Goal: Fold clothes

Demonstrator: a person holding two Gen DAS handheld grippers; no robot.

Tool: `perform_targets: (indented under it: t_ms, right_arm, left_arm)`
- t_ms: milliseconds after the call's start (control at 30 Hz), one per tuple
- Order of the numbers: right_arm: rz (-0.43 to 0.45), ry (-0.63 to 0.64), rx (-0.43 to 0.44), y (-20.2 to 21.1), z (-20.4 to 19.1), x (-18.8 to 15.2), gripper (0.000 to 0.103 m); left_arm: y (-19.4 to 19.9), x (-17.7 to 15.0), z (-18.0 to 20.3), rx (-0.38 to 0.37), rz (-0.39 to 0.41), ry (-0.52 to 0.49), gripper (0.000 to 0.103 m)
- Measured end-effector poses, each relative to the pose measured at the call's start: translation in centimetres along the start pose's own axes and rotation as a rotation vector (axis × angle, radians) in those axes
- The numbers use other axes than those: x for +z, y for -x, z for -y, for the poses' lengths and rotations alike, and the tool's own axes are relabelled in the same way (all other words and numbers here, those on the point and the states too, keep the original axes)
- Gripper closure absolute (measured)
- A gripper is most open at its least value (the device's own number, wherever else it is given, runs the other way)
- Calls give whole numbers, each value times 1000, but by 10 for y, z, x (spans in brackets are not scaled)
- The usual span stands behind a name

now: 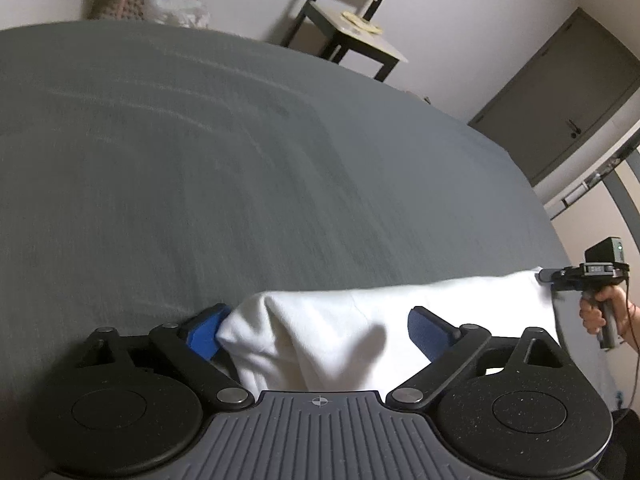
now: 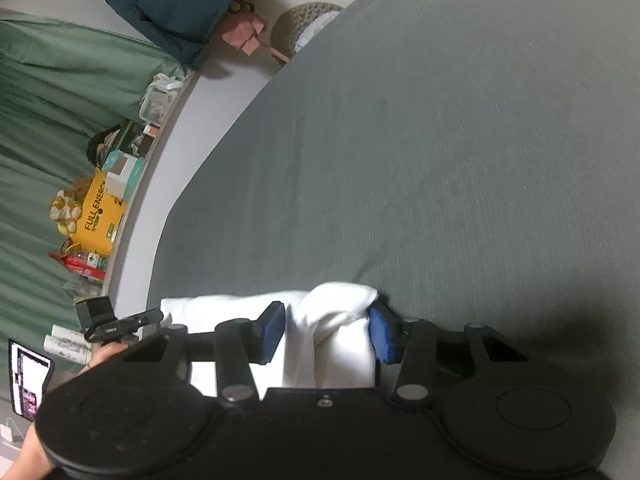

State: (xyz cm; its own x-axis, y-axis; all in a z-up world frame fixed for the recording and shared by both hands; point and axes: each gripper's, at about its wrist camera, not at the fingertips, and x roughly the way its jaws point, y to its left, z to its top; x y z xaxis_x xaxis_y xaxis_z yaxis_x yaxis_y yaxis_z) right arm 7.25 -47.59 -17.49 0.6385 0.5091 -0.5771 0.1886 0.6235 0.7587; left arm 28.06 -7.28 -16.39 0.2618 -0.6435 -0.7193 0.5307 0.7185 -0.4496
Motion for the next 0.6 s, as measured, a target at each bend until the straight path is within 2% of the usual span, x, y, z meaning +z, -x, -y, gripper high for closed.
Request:
perform_targets:
  t_ms: [33, 67, 133, 233, 367, 500, 600]
  right_arm:
    - [7, 14, -8, -2, -3, 0, 62]
    - [14, 29, -16, -5, -5, -1, 71]
    - [8, 57, -13, -11, -11, 0, 84]
    - [25, 123, -42, -7, -22, -3, 86]
    - [59, 215, -91, 6, -35, -2, 89]
    - [107, 262, -115, 7, -57, 17, 89]
    - [169, 269, -142, 6, -69, 41, 89]
  left_arm:
    - [-1, 1, 1, 13, 9, -4, 55]
    - [-2, 4, 0, 56, 8, -5, 71]
    - [-6, 3, -3, 36, -9, 14, 81]
    - [-2, 1, 5, 25, 1, -43, 85]
    - [7, 4, 8, 43, 53, -62, 87]
    - [10, 19, 15, 69, 93, -88, 87]
    - [20, 33, 19, 99, 165, -89, 88]
